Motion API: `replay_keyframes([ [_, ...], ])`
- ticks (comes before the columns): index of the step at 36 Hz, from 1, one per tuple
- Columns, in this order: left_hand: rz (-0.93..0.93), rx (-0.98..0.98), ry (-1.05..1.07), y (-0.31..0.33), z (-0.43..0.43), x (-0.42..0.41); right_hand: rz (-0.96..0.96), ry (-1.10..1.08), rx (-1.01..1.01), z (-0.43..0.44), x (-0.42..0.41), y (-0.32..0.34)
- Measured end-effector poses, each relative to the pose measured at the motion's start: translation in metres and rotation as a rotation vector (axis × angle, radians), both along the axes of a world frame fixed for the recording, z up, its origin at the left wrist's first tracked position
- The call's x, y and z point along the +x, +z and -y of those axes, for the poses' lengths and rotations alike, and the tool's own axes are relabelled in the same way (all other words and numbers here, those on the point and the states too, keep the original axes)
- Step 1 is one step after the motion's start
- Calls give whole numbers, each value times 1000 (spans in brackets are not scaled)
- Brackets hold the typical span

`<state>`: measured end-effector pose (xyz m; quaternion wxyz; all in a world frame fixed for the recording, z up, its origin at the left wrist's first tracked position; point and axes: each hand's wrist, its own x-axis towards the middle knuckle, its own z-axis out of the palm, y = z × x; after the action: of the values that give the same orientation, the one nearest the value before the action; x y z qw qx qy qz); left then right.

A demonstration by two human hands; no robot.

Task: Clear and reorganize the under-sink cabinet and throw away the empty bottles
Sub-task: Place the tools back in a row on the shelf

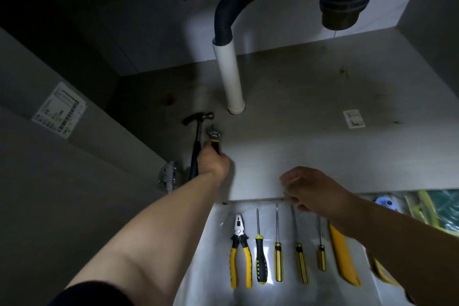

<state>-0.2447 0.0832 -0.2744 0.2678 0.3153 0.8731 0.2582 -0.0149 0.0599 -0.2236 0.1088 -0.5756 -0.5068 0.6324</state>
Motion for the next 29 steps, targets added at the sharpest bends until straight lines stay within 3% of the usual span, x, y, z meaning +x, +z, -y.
replay_keyframes([
  [9, -182, -15, -94, -14, -5, -10, -14, 30, -11, -4, -7, -5],
  [22, -269, 75, -187, -16, 12, -1, -6, 71, 1, 1, -13, -13],
  [25, -264, 142, -215, -14, 28, 4, 14, 105, 45, 4, -14, -15],
  [29, -461, 298, -407, -22, 76, 22, 163, 293, 244, 14, -15, -21],
])
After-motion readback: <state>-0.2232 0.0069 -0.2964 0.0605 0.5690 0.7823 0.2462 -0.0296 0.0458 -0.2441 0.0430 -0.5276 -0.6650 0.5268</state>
